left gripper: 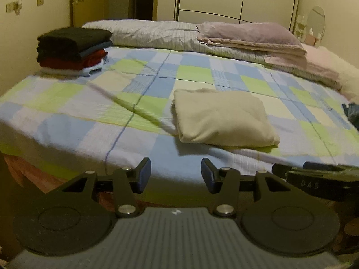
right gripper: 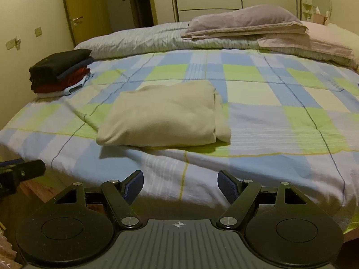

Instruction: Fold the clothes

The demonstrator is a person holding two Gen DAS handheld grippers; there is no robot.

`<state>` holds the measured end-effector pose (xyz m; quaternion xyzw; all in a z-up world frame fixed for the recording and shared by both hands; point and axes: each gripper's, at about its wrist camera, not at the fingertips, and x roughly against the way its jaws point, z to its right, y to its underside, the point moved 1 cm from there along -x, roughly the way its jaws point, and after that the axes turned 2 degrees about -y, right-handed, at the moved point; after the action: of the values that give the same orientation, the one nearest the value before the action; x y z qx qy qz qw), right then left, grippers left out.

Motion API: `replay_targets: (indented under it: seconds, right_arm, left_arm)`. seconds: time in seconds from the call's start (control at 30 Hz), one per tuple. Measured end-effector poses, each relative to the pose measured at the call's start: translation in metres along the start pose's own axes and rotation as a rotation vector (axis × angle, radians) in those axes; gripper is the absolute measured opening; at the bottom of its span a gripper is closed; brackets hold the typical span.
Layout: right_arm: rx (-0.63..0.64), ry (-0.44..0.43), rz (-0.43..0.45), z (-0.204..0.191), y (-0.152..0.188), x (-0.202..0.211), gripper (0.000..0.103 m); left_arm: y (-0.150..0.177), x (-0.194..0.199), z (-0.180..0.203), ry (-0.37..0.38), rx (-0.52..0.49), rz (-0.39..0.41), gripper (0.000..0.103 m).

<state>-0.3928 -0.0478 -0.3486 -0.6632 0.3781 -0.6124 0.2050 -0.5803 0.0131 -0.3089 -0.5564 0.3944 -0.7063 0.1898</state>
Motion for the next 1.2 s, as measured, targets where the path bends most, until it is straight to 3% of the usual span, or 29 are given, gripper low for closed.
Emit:
replay_targets:
  seconds: [0.13,0.23,0.33,0.57,0.73,0.83,1.03,1.2]
  right_arm:
    - [-0.053,-0.002,-0.013,0.021,0.004,-0.014,0.076]
    - [-0.129,0.012,-0.031,0.048,0.008,-0.029,0.076]
    - [-0.221,0.001,-0.032,0.076,0.007,-0.041,0.076]
    - [-0.422,-0.184,0.049,0.129,-0.019,-0.053,0.076]
    - [-0.595,-0.313,0.033,0.167,-0.04,-0.077,0.076]
    - [-0.649,-0.341,0.015,0.181,-0.052,-0.091,0.076]
    - [-0.671,-0.369,-0.011,0.195,-0.071,-0.12,0.076]
    - [-0.723,-0.45,-0.064,0.201,-0.084,-0.154,0.076]
  left_arm:
    - [-0.004,-0.024,-0.014,0.083,0.089,-0.04,0.045]
    - [-0.006,-0.054,-0.038,0.211,0.238,-0.101,0.045]
    - [-0.013,-0.083,-0.065,0.286,0.397,-0.147,0.044]
    - [-0.056,-0.149,-0.093,0.422,0.493,-0.113,0.046]
    - [-0.075,-0.212,-0.102,0.501,0.587,-0.192,0.049]
    - [-0.074,-0.238,-0.103,0.518,0.639,-0.243,0.049]
    - [-0.077,-0.269,-0.095,0.516,0.654,-0.313,0.052]
    - [-0.072,-0.283,-0.086,0.597,0.697,-0.399,0.053]
